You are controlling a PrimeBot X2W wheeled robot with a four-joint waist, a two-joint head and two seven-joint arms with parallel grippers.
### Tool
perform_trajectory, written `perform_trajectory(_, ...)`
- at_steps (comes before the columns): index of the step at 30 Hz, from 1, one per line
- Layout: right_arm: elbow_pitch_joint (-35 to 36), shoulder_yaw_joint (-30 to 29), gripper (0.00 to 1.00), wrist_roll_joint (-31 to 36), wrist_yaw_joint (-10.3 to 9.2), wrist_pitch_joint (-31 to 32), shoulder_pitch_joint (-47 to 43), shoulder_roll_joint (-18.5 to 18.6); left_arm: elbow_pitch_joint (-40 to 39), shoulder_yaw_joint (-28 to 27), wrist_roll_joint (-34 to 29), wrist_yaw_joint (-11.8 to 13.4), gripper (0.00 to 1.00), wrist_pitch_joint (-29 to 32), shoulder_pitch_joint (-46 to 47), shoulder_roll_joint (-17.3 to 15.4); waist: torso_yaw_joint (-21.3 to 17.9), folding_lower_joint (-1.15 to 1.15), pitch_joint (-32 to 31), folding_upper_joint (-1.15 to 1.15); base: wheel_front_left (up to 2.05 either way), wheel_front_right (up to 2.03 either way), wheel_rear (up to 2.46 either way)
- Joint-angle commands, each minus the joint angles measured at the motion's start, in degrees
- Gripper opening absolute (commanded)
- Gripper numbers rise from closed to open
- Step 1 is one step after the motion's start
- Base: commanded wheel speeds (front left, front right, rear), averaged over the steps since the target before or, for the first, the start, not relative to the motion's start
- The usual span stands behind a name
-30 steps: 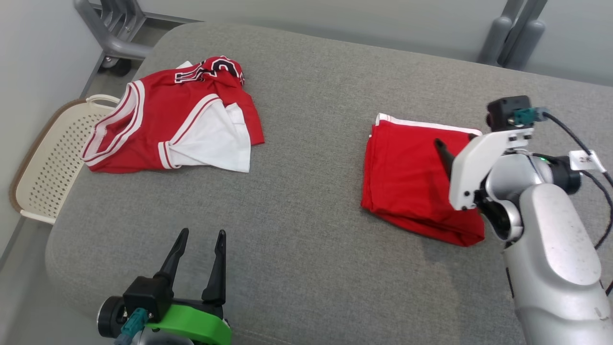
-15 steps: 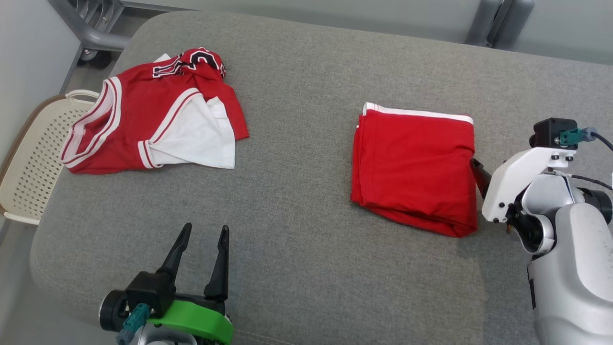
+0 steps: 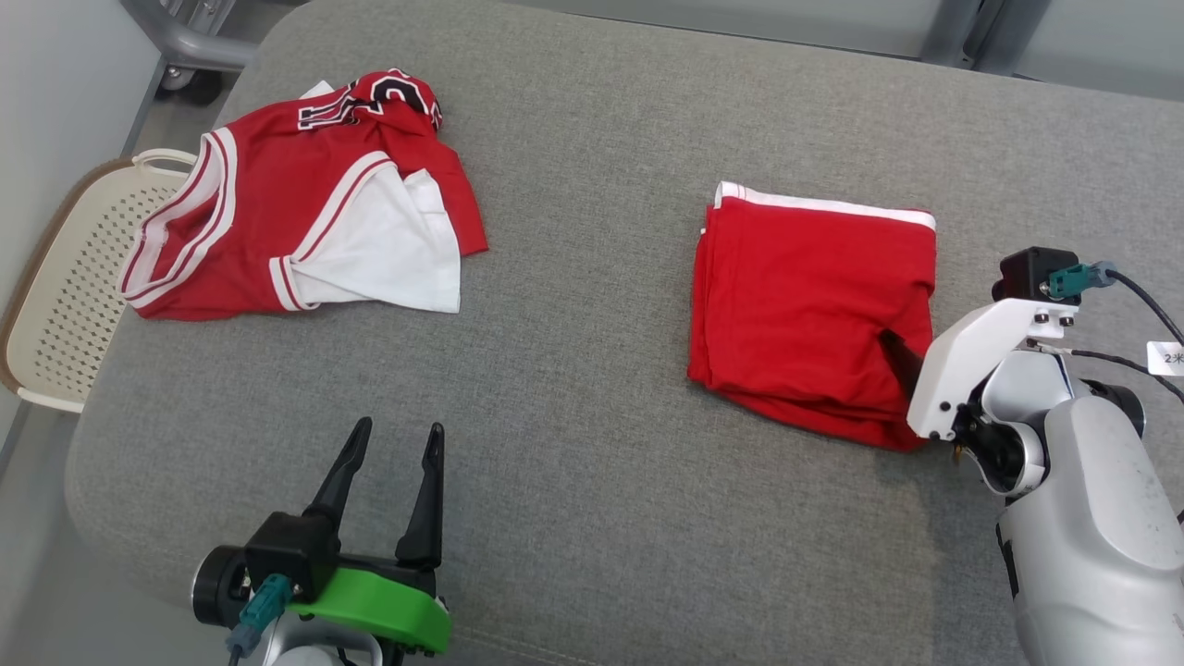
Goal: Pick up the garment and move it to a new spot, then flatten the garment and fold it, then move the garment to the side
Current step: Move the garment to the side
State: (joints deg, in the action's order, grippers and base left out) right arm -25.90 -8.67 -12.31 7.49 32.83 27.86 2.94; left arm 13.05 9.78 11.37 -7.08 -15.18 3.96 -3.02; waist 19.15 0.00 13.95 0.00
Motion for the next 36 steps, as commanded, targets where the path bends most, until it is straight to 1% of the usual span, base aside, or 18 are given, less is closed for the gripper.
perform_trajectory(1, -1.1, 0.3, 0.76, -0.2, 0.00, 0.0, -0.3, -0.1, 0.0, 0.0, -0.4, -0.2, 1.00, 0.0, 0.6, -0.1, 0.2, 0.00, 0.1, 0.00, 0.00, 0.00, 0.00)
perform_trajectory(2, -1.4, 0.4, 0.26, -0.2, 0.00, -0.1, -0.2, -0.1, 0.0, 0.0, -0.4, -0.2, 1.00, 0.0, 0.7, -0.1, 0.3, 0.00, 0.2, 0.00, 0.00, 0.00, 0.00)
perform_trajectory(3, -1.8, 0.9, 0.00, 0.0, 0.00, 0.1, -0.2, -0.2, 0.1, 0.0, -0.4, -0.2, 1.00, 0.0, 0.7, -0.1, 0.3, 0.00, 0.2, 0.00, 0.00, 0.00, 0.00)
perform_trajectory(9, -1.5, 0.7, 0.00, 2.6, -0.06, -1.1, 0.2, 0.1, 0.0, -0.4, -0.3, -0.3, 1.00, 0.0, 0.3, -0.1, -0.1, 0.00, -0.1, 0.00, 0.00, 0.00, 0.00)
perform_trajectory(13, -0.2, 1.1, 0.00, 4.6, -0.06, -1.7, 0.2, 0.2, -0.4, -0.7, -0.6, -0.2, 1.00, 0.0, 0.1, -0.1, -1.6, 0.00, -0.5, 0.00, 0.00, 0.00, 0.00)
perform_trajectory(19, 2.5, 2.1, 0.00, 8.4, -0.05, -1.3, -0.7, 0.2, -1.3, -1.2, -1.1, -0.2, 1.00, 0.0, 0.1, -0.5, -6.4, 0.00, -0.4, 0.00, 0.00, 0.00, 0.00)
perform_trajectory(22, 4.2, 2.8, 0.00, 10.0, -0.05, -0.9, -0.9, 1.2, -2.0, -1.3, -1.4, -0.2, 1.00, 0.0, 0.7, -0.9, -9.5, 0.00, 0.3, 0.00, 0.00, 0.00, 0.00)
perform_trajectory(25, 5.6, 5.5, 0.00, 9.4, -0.04, -1.1, -0.6, 4.1, -3.2, -1.1, -1.8, -0.3, 1.00, 0.0, 1.9, -1.2, -12.8, 0.00, 1.6, 0.00, 0.00, 0.00, 0.00)
perform_trajectory(33, 4.7, 13.4, 0.00, 5.4, -0.04, -1.3, 3.7, 17.4, -5.9, 0.1, -3.2, -0.3, 1.00, 0.0, 4.7, -3.7, -20.1, 0.00, 6.2, 0.00, 0.00, 0.00, 0.00)
perform_trajectory(36, 3.6, 15.1, 0.00, 3.8, -0.05, -2.1, 5.9, 21.2, -7.0, 0.7, -3.5, -0.4, 1.00, 0.0, 5.5, -4.8, -21.8, 0.00, 7.9, 0.00, 0.00, 0.00, 0.00)
